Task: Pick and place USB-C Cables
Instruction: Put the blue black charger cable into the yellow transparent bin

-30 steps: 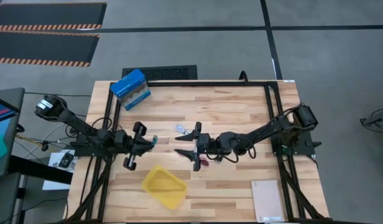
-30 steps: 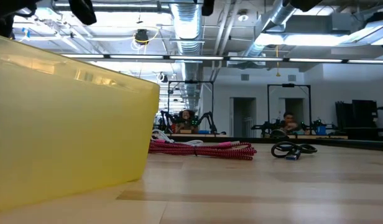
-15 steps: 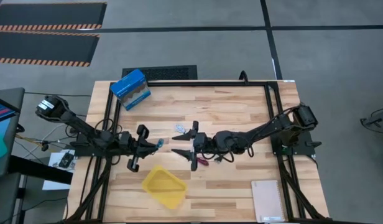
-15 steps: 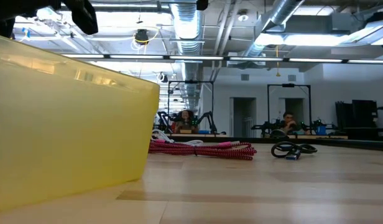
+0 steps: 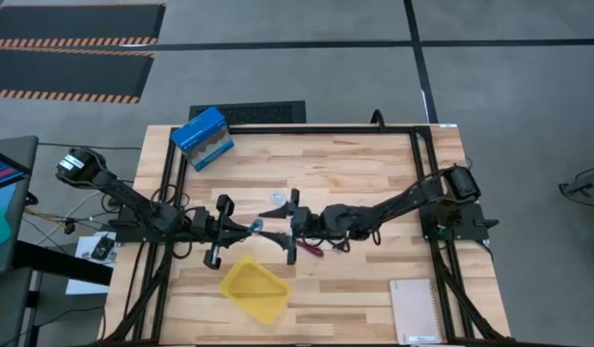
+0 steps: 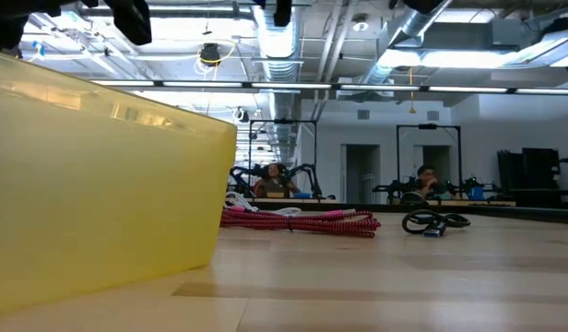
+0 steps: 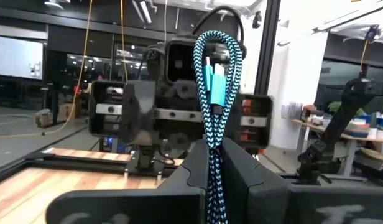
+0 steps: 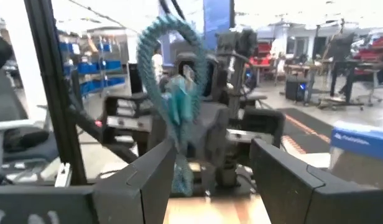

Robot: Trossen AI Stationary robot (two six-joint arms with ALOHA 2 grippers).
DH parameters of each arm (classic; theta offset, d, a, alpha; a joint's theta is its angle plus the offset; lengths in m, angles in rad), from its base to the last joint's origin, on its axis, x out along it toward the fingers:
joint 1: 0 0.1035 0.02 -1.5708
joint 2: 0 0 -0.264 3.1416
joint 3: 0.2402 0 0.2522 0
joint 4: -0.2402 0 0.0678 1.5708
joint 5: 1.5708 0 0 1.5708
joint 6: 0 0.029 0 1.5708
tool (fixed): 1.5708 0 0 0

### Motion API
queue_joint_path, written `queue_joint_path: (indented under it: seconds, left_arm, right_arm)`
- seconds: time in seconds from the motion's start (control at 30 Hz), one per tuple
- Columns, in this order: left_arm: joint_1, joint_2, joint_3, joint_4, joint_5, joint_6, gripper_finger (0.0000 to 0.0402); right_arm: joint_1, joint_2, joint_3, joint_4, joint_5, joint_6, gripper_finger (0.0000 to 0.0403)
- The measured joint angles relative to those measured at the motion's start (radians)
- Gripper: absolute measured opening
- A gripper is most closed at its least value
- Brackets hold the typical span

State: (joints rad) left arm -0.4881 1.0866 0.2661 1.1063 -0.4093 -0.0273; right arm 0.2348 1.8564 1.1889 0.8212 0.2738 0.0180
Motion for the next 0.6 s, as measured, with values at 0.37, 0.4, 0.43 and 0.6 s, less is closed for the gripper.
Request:
queue_joint_path:
  seconds: [0.37,0.4,0.43,0.6]
  left_arm:
    - [0.000,0.000,0.000,-0.033,0.002,-0.008,0.0000]
    - [0.000,0.000,0.000,-0.033,0.001,-0.009,0.0000]
    - [0.000,0.000,0.000,-0.031,0.001,-0.010,0.0000]
    - [0.000,0.000,0.000,-0.060,-0.015,-0.021,0.0000]
  right_arm:
    - [-0.001,0.049,0.050,0.007,-0.039,-0.003,0.0233]
    - [-0.001,0.047,0.050,0.007,-0.041,-0.001,0.0233]
    - [-0.001,0.047,0.050,0.005,-0.041,0.000,0.0233]
    - [-0.001,0.049,0.050,0.005,-0.045,0.000,0.0233]
